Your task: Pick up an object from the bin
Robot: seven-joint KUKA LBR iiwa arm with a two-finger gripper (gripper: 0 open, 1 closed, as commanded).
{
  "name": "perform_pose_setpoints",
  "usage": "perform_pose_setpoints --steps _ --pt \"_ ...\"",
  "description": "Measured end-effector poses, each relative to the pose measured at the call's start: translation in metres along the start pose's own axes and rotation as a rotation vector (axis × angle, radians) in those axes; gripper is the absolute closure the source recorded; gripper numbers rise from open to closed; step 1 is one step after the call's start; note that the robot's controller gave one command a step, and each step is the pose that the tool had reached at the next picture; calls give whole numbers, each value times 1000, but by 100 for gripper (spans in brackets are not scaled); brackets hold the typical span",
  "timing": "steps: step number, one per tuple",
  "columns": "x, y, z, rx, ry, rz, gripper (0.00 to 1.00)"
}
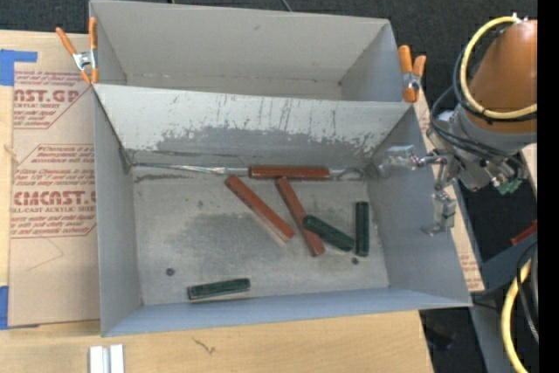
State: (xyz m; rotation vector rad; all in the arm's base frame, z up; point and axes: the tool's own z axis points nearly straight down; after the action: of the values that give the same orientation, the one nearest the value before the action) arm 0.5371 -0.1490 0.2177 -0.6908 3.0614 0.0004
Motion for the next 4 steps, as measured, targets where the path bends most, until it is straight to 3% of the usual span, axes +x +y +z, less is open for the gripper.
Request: perform_pose_setpoints --steps 1,2,3,4 --pt "0 0 0 0 0 0 0" --pt "5 27 57 3 -3 -19 0" --pt "-36 25 123 4 -4 -146 0" --pt "21 66 148 -3 3 -255 100"
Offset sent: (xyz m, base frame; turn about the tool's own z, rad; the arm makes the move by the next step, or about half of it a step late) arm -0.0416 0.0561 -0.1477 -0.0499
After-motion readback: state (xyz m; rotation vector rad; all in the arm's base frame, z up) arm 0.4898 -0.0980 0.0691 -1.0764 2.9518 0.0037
